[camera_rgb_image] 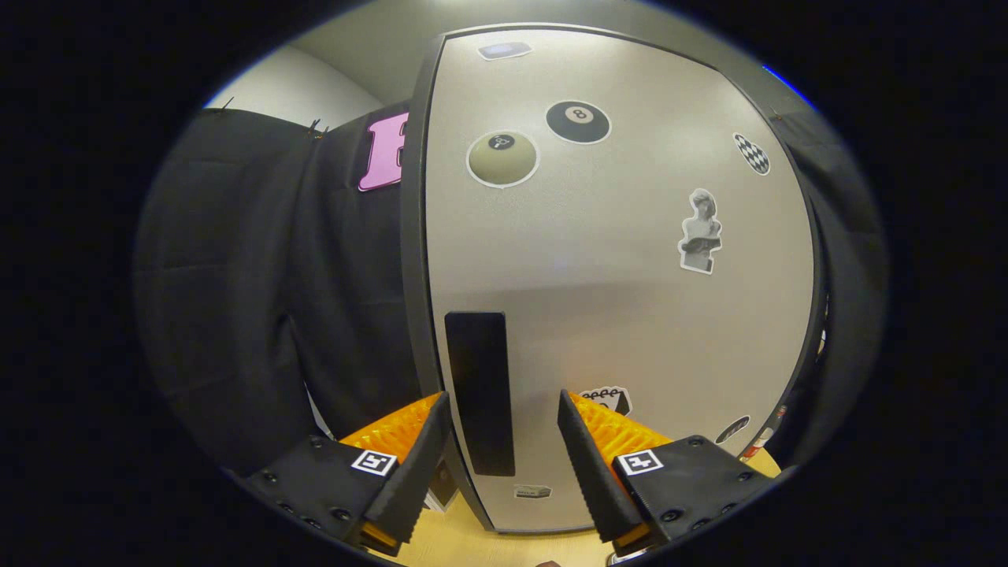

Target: Open the shoe cabinet door, grab the shoes and put them into the shoe cabinet, then close the shoe cabinet door.

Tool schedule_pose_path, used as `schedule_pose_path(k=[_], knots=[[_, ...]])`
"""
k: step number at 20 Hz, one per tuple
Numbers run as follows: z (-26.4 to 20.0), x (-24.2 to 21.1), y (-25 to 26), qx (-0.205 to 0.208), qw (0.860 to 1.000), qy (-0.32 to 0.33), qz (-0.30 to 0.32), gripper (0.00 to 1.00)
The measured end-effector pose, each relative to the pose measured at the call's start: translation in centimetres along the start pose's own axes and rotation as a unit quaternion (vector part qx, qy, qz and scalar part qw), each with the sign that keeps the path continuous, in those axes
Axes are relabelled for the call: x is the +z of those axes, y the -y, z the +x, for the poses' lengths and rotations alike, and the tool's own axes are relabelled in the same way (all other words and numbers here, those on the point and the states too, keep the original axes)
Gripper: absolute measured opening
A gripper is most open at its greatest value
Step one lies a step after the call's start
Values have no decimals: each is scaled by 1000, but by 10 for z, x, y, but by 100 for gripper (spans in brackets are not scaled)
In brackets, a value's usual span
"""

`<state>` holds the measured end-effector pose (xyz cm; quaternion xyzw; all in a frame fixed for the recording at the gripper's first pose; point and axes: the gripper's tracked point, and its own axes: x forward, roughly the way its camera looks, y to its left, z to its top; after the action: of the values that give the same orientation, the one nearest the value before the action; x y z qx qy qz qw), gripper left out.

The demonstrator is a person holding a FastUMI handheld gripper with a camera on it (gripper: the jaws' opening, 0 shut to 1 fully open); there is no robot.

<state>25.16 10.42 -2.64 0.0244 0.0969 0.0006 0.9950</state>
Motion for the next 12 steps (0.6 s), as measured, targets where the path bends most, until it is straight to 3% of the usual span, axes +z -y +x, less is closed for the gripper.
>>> schedule_pose_path(k=[4,5,10,12], knots=[[8,0,-1,-12,1000,-4,1,65],[10,-2,-1,-18,1000,-7,-1,65],[12,-5,-8,-30,999,-16,-22,35],[12,-6,-9,-25,999,-11,-22,29]])
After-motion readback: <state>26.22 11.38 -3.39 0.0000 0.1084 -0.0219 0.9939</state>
